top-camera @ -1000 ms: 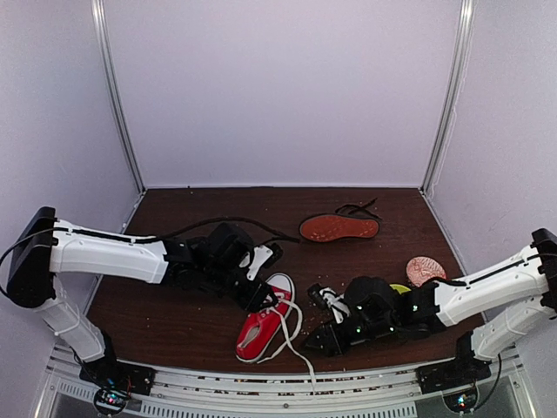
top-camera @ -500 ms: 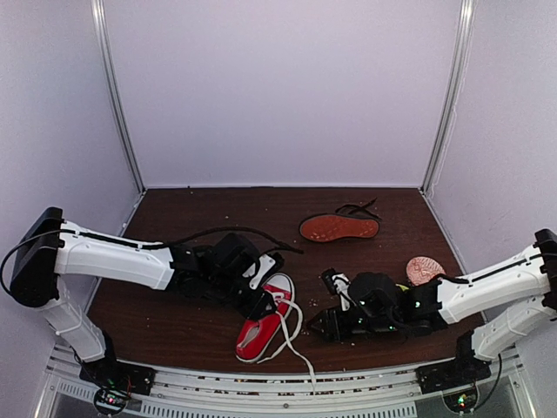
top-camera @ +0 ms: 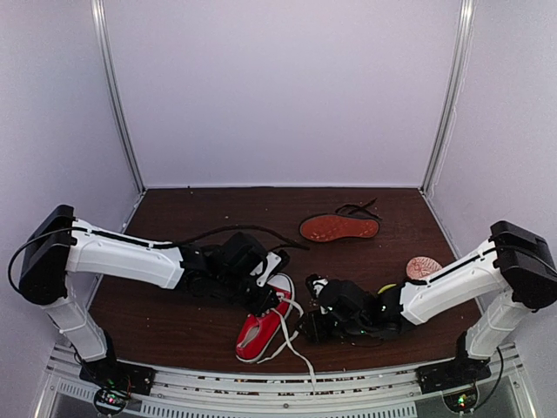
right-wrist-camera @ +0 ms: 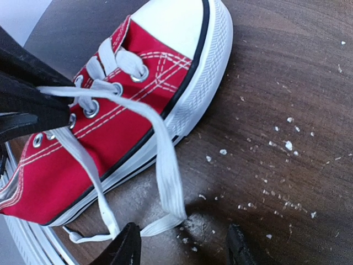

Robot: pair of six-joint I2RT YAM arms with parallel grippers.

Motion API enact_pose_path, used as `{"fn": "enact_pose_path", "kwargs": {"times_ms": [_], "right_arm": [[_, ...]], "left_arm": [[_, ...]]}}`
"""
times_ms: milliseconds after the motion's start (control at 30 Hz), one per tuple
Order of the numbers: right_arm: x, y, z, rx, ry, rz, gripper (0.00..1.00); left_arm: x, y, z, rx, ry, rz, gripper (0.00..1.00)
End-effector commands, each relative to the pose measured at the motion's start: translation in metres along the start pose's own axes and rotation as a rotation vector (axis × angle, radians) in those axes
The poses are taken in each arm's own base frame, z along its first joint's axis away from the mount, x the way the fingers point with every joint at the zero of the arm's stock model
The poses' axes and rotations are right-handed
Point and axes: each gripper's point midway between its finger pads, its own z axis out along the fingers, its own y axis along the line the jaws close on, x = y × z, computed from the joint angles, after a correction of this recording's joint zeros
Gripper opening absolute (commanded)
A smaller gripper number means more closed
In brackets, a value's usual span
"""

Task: Tie the shoes
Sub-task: Pick up the shoelace from the center of the board, then pass from the left arm to the right

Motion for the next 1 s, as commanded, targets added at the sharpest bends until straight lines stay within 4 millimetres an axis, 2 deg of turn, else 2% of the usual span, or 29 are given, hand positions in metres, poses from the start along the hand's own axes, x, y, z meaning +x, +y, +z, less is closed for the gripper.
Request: {"fn": "enact_pose_path", "kwargs": {"times_ms": [0,100,233,333,400,433,467,500,567,600,700,767,867,967], "right_arm": [[-0.022,0.000,0.009,0.026,-0.077,-0.012,0.52],[-0.026,0.005,0.015,-0.002,-0.092,-0.031,0.49],[-0.034,0.002,0.020,-0.019,-0.115,-0.030,0.24],[-0.038,-0.004,0.014,-0.039,-0.127,-0.017,0.00],[-0.044,-0.006,-0.003,-0.063,-0.152,-0.016,0.00],[-0.043,-0.009,-0.009,-0.060,-0.152,-0.027,0.00],[-0.050,-0.004,-0.023,-0.080,-0.169,-0.049,0.00],[-0.047,-0.002,-0.032,-0.081,-0.143,-0.084,0.00],[-0.044,0.005,-0.053,-0.085,-0.088,-0.159,0.00],[-0.041,0.011,-0.065,-0.083,-0.071,-0.201,0.00],[-0.031,0.023,-0.093,-0.094,-0.012,-0.308,0.00],[-0.021,0.028,-0.102,-0.093,0.044,-0.348,0.00],[-0.006,0.036,-0.107,-0.078,0.127,-0.382,0.00],[0.018,0.067,-0.107,-0.213,0.233,-0.369,0.00]], "left_arm": [[-0.022,-0.009,-0.006,0.041,-0.085,-0.019,0.08],[-0.021,-0.013,-0.007,0.066,-0.098,-0.032,0.02],[-0.022,-0.014,-0.008,0.080,-0.115,-0.055,0.00],[-0.023,-0.015,-0.011,0.093,-0.141,-0.073,0.00],[-0.024,-0.016,-0.015,0.108,-0.157,-0.078,0.00],[-0.024,-0.017,-0.016,0.116,-0.163,-0.079,0.07],[-0.023,-0.018,-0.018,0.124,-0.172,-0.082,0.21],[-0.023,-0.018,-0.021,0.131,-0.187,-0.087,0.38],[-0.029,-0.020,-0.033,0.152,-0.235,-0.097,0.66],[-0.032,-0.020,-0.039,0.157,-0.254,-0.101,0.72],[-0.040,-0.021,-0.057,0.163,-0.300,-0.106,0.80],[-0.045,-0.020,-0.067,0.157,-0.326,-0.112,0.82],[-0.048,-0.016,-0.077,0.137,-0.338,-0.122,0.83],[-0.046,-0.013,-0.083,0.132,-0.354,-0.138,0.84]]}}
